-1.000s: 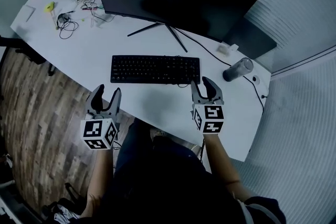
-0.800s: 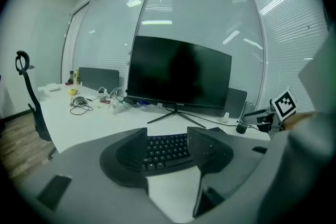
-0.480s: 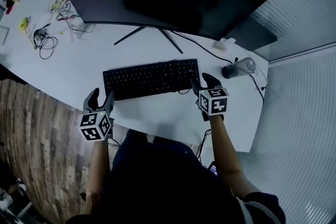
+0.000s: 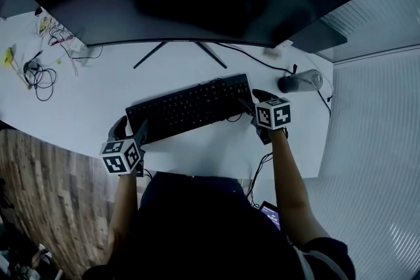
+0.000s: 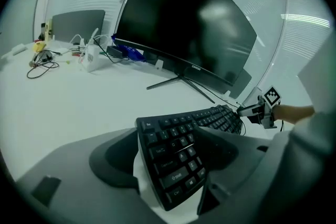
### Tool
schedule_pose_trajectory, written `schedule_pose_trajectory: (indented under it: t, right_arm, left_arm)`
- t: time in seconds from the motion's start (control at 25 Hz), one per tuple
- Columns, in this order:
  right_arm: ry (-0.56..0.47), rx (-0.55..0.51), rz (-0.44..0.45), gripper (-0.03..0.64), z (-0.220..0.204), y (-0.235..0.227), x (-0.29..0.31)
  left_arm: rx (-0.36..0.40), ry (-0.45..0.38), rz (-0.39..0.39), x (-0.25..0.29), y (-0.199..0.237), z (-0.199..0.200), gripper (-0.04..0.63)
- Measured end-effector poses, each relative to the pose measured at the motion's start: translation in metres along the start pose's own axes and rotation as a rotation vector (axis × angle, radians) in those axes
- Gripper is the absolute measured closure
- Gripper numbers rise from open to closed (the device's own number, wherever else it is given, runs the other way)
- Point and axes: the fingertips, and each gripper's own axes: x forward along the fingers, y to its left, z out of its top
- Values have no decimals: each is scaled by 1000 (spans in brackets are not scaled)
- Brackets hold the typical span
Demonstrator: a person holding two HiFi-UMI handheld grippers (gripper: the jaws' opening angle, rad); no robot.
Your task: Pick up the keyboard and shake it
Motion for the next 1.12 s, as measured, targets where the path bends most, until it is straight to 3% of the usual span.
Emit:
schedule_pose_trajectory:
  t: [0.24, 0.4, 0.64, 0.88, 1.0, 1.12]
  right_arm:
    - [55, 30, -29, 336, 1, -13, 12]
    - [79, 77, 10, 333, -1, -13, 20]
    - [92, 168, 71, 332, -4, -12, 25]
    - [78, 166, 44, 334, -4, -12, 24]
    - [87, 177, 38, 335, -6, -11, 23]
    - [60, 187, 36, 336, -4, -7, 15]
  left_arm:
    - [19, 99, -5, 14, 1, -10, 260]
    - [-42, 139, -20, 18, 3, -20, 258]
    - [-82, 149, -14, 21, 4, -23, 259]
    - [-135, 159, 1, 21, 4, -21, 259]
    - [-179, 124, 20, 19, 5, -14, 259]
    - [-149, 80, 37, 13, 4, -2, 259]
